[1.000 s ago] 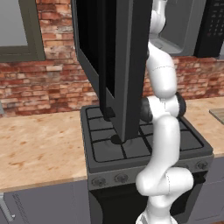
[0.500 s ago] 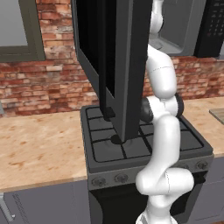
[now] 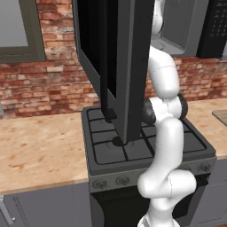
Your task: Retrieve the reheated potato from the microwave, then place the potato, cheese, and condiment on the cutting board.
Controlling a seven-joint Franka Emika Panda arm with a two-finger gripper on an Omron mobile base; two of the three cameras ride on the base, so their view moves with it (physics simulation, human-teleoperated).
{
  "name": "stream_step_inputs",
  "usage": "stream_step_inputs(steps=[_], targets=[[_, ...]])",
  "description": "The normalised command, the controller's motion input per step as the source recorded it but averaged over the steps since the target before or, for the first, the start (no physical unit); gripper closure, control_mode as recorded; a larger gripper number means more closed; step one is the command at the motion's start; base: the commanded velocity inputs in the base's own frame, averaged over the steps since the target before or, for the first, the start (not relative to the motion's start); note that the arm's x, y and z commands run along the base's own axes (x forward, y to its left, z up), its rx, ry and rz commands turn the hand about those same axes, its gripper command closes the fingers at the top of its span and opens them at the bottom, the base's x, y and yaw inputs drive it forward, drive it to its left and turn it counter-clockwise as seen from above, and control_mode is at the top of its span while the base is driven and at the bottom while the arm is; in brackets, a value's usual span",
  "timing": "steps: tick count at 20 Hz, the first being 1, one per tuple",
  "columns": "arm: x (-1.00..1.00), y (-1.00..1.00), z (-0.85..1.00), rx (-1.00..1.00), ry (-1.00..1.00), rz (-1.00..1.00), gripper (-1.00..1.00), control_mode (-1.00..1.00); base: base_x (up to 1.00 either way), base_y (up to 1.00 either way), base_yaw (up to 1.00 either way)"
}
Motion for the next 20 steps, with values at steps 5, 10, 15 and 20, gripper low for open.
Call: stream_step_inputs(steps=[5,10,15,20], targets=[[0.01,0.00,-0.23,0.00,0.02,0.00,1.00,-1.00,0.00,0.00,0.00],[0.05,0.00,-0.25,0.00,0.01,0.00,1.00,-1.00,0.00,0.00,0.00],[-0.06,0.00,-0.18,0.00,0.00,0.00,1.00,-1.00,0.00,0.00,0.00],[-0.24,-0.01,-0.03,0.00,-0.05,0.00,1.00,-1.00,0.00,0.00,0.00]])
